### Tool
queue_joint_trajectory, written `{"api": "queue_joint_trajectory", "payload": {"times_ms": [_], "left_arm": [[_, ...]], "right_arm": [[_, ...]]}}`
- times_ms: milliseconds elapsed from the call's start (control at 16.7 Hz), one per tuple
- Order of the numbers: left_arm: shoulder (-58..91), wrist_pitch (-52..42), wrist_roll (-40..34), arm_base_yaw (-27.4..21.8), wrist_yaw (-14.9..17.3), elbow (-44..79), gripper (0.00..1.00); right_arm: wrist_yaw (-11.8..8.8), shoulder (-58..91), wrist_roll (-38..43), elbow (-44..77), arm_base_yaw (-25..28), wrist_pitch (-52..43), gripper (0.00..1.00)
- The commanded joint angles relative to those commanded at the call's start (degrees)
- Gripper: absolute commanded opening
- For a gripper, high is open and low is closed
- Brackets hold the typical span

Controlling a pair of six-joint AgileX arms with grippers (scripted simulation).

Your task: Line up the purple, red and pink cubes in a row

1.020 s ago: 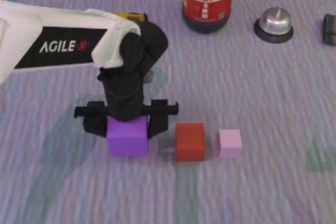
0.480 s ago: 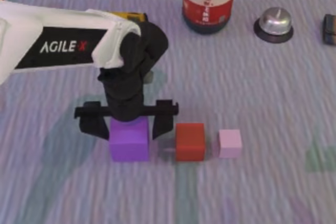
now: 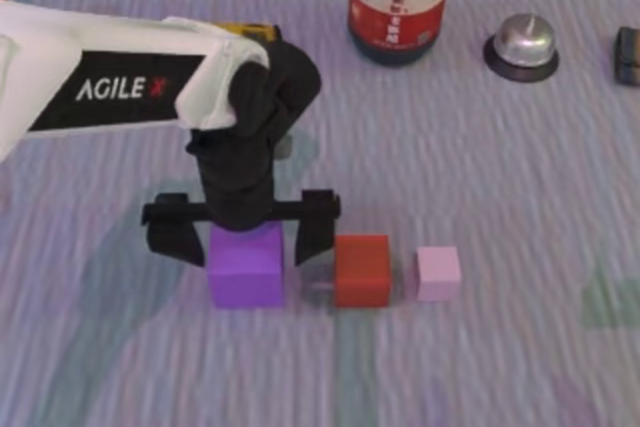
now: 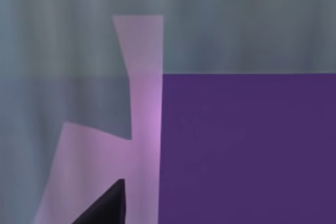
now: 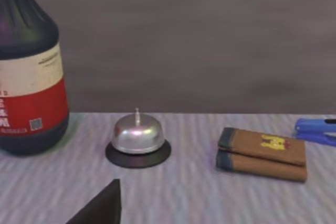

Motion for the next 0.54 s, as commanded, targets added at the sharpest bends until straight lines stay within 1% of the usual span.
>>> {"api": "queue_joint_trajectory", "payload": {"times_ms": [120,360,540], "left_arm": [[-0.7,-2.2,-0.1,0.1,0.0,1.7,1.0],[-3.6,-11.4,-0.3,0.8,0.0,7.1,1.0],[-5.0,-14.1,-0.2,1.1,0.0,9.0,1.0]], "right_arm": [[0.0,0.0,0.0,0.0,0.0,0.0,1.0],[0.0,0.0,0.0,0.0,0.0,0.0,1.0],[0.0,0.0,0.0,0.0,0.0,0.0,1.0]]}}
